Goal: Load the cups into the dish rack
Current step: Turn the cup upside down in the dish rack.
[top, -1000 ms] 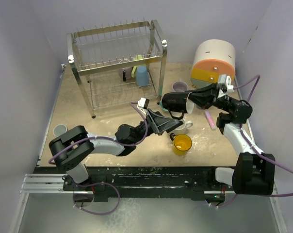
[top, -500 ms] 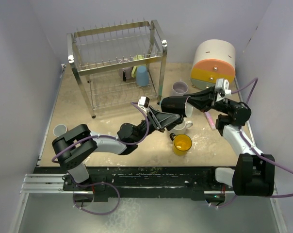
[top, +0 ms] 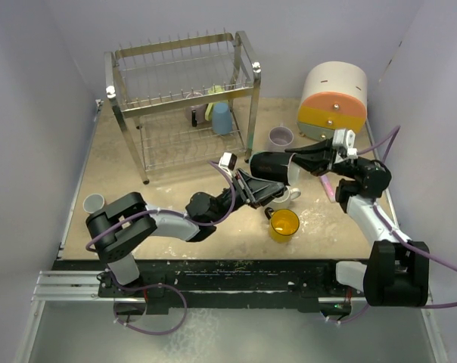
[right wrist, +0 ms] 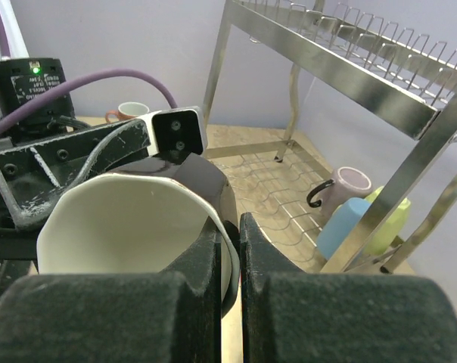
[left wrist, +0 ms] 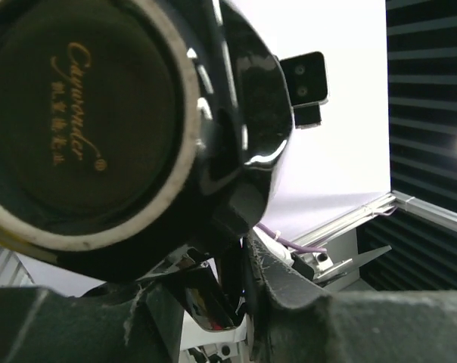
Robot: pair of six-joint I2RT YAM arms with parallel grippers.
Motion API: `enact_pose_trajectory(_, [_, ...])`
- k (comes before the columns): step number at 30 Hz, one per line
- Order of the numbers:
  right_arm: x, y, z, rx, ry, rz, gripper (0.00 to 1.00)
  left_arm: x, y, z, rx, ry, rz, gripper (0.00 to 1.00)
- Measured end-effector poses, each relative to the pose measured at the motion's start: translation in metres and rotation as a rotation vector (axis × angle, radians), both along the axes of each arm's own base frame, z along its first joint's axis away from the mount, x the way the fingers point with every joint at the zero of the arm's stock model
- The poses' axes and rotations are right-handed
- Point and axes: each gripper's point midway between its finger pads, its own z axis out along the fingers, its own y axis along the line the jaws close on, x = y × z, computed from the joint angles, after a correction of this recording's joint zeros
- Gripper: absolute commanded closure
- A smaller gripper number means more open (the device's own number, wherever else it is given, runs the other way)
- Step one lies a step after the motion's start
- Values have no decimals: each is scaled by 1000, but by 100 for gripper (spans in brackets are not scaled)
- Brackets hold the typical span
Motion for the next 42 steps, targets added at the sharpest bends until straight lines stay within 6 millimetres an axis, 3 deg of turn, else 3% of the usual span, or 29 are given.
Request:
enact_pose_trajectory(5, [-4, 1, 4, -22, -99, -2, 100, 0, -1, -3, -6, 38, -36, 100])
enact_pose_trajectory(9, [-5, 1, 4, -34, -130, -1, 99, 0, 1, -5, 3, 26, -48, 100])
enact_pose_trajectory(15, [-7, 3, -1, -46, -123, 15, 72, 0, 3, -14, 43, -17, -35, 100])
enact_pose_trajectory(20, [-9, 5, -3, -45, -106, 25, 51, 13, 14, -32, 112, -63, 43, 100])
enact_pose_trajectory(24, [-10, 5, -4, -50, -106, 30, 41, 23, 28, -41, 151, -86, 108, 100])
enact_pose_trajectory(28, [-12, 5, -6, -64, -108, 41, 35, 23, 45, -46, 179, -109, 155, 100])
enact_pose_trajectory(42, [-12, 5, -12, -90, -115, 53, 35, 26, 101, -78, 285, -128, 294, 100])
